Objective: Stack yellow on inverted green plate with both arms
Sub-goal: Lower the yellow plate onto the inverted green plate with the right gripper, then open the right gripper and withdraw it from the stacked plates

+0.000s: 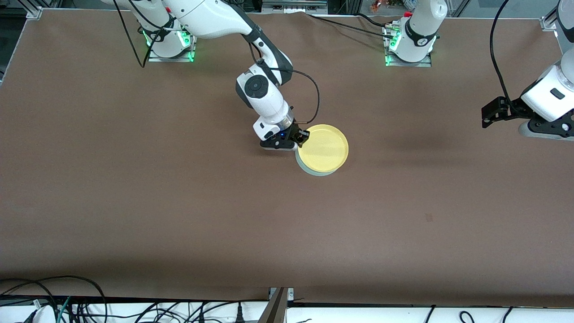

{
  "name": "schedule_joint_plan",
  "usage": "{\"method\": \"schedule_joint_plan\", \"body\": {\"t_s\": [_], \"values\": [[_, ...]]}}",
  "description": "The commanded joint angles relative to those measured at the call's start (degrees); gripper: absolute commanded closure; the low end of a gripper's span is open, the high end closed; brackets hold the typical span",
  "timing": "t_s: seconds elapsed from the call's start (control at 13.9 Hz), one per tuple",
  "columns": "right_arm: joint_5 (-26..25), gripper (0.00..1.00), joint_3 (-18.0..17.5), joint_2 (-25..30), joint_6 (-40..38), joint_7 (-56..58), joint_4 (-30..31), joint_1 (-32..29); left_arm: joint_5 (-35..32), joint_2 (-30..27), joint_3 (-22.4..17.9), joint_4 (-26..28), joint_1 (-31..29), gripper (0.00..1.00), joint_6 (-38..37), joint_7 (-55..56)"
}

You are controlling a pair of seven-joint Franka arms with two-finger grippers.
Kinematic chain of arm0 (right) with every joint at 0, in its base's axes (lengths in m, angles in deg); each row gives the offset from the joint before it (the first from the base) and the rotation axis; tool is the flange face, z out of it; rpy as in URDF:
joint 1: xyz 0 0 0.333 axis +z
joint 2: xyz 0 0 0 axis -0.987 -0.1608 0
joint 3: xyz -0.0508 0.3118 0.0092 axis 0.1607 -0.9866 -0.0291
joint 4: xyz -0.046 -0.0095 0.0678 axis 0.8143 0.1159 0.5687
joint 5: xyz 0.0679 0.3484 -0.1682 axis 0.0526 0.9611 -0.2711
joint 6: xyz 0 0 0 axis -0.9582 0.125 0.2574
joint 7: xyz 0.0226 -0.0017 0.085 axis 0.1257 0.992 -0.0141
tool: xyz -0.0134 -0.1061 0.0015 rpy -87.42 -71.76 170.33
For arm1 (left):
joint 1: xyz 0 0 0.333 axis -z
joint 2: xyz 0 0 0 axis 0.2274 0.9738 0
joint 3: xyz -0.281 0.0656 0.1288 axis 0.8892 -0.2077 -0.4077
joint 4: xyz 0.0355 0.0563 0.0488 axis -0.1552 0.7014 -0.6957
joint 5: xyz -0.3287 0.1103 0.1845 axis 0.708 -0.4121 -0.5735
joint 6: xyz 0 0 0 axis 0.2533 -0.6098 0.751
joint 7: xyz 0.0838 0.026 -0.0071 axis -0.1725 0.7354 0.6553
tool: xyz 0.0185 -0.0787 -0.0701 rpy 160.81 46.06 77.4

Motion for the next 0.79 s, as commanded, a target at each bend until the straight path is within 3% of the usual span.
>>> {"method": "schedule_joint_plan", "body": {"t_s": [0.0, 0.07, 0.14, 0.22, 0.5, 0.72], "values": [[0.28, 0.97, 1.52, -0.85, 0.60, -0.90, -0.96, 1.51, 1.57, -0.52, 0.24, -0.66, -0.37, 0.00, -1.11, -0.80], [0.28, 0.70, 1.70, -0.85, 0.51, -0.90, -0.96, 1.69, 1.57, -0.52, 0.24, -0.66, -0.37, 0.00, -1.11, -0.71], [0.28, 0.08, 1.71, -0.85, 0.60, -1.08, -1.05, 1.61, 1.57, -0.52, 0.24, -0.66, -0.37, 0.00, -1.11, -0.71], [0.28, 0.00, 1.71, -0.85, 0.51, -0.99, -0.96, 1.52, 1.57, -0.43, 0.24, -0.66, -0.37, 0.00, -1.11, -0.63], [0.28, 0.00, 3.72, 0.38, -0.54, -0.38, -2.10, 1.08, 1.49, -0.52, 0.41, -0.66, -0.28, 0.00, -1.55, -0.63], [0.28, 0.00, 7.40, 2.31, -14.45, -0.38, -8.23, 1.08, 1.49, -0.69, 0.41, -0.75, -0.19, 0.00, -2.08, -0.63]]}}
